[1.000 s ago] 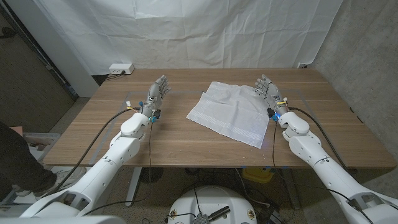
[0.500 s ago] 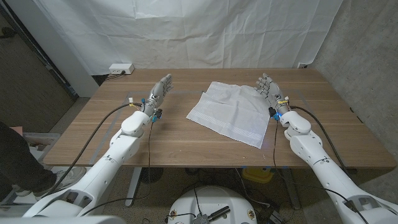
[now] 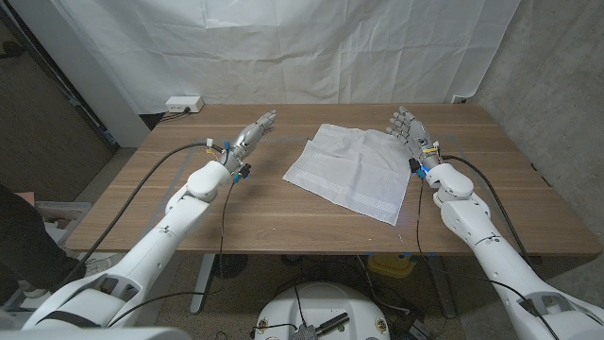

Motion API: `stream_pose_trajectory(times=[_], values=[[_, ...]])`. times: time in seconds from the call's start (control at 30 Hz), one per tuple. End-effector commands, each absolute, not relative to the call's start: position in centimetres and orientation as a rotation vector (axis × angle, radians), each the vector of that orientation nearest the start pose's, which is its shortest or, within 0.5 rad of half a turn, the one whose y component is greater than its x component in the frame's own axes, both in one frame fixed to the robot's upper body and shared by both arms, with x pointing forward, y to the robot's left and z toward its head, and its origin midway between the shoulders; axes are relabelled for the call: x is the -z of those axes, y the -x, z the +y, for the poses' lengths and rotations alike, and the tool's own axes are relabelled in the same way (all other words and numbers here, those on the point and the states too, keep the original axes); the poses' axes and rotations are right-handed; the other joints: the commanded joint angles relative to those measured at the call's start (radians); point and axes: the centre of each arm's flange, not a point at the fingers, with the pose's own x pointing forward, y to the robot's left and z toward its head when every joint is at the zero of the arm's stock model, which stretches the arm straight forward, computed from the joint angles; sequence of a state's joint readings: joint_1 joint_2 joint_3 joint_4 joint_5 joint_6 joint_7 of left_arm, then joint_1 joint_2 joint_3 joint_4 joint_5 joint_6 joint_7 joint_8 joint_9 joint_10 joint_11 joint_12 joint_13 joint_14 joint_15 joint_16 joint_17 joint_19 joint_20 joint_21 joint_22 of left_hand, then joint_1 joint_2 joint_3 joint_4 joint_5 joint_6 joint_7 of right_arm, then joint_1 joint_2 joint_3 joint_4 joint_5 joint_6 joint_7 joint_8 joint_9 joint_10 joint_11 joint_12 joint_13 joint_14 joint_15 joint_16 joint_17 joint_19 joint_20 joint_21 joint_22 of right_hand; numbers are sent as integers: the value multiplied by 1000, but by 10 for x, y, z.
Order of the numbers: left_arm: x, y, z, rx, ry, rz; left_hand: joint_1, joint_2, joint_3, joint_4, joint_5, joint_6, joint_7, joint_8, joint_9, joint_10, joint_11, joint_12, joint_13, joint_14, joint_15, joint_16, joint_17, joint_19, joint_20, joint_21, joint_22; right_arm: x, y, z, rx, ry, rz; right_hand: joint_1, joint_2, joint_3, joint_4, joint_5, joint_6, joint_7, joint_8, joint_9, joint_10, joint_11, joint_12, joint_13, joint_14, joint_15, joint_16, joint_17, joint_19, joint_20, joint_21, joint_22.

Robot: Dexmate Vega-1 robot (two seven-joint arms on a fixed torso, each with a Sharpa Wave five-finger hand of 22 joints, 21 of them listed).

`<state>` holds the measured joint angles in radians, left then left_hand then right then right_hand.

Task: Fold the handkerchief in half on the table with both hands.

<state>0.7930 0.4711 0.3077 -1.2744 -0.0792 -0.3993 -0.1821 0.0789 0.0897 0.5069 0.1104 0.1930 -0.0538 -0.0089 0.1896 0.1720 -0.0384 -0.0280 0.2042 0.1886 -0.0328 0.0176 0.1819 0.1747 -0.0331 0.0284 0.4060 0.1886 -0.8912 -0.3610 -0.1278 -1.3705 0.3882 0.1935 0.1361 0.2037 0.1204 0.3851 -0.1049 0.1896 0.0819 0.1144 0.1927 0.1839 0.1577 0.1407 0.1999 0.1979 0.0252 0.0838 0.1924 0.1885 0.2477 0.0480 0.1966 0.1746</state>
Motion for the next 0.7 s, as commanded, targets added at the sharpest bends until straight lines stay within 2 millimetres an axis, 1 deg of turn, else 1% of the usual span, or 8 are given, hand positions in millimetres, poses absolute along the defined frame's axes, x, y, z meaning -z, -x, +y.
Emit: stream_pose_trajectory(times=[0.03,0.17,0.53,0.7], values=[[-8,-640,239,369,-785,-756,1,31,8,-2,9,-1,-9,1,3,-6,-8,5,3,-11,-5,-1,1,-12,-2,-6,3,-4,-644,-298,-183,73,-654,13,2,8,0,5,8,2,4,3,10,3,5,2,1,7,5,5,9,-1,7,3],[-7,-639,235,385,-854,-757,2,33,9,-3,9,-1,-11,0,3,-7,-10,5,3,-18,-7,-3,1,-16,-3,-8,3,-6,-646,-297,-181,89,-657,13,3,8,0,5,9,2,4,3,10,3,5,2,1,7,5,5,9,0,7,3],[-6,-637,227,438,-981,-746,4,34,12,-3,9,0,-11,-1,3,0,-20,7,3,-28,-13,-5,1,-24,-2,-13,3,-21,-649,-295,-162,149,-683,17,5,10,-3,5,16,-2,6,3,13,5,6,2,3,7,5,4,11,-1,7,3],[-6,-636,223,454,-1042,-742,4,35,12,-3,9,4,-16,0,3,1,-22,7,3,-29,-13,-4,1,-27,-1,-15,4,-27,-649,-297,-146,164,-695,20,6,12,-4,5,19,-2,7,3,14,3,6,1,4,6,5,4,12,-2,7,3]])
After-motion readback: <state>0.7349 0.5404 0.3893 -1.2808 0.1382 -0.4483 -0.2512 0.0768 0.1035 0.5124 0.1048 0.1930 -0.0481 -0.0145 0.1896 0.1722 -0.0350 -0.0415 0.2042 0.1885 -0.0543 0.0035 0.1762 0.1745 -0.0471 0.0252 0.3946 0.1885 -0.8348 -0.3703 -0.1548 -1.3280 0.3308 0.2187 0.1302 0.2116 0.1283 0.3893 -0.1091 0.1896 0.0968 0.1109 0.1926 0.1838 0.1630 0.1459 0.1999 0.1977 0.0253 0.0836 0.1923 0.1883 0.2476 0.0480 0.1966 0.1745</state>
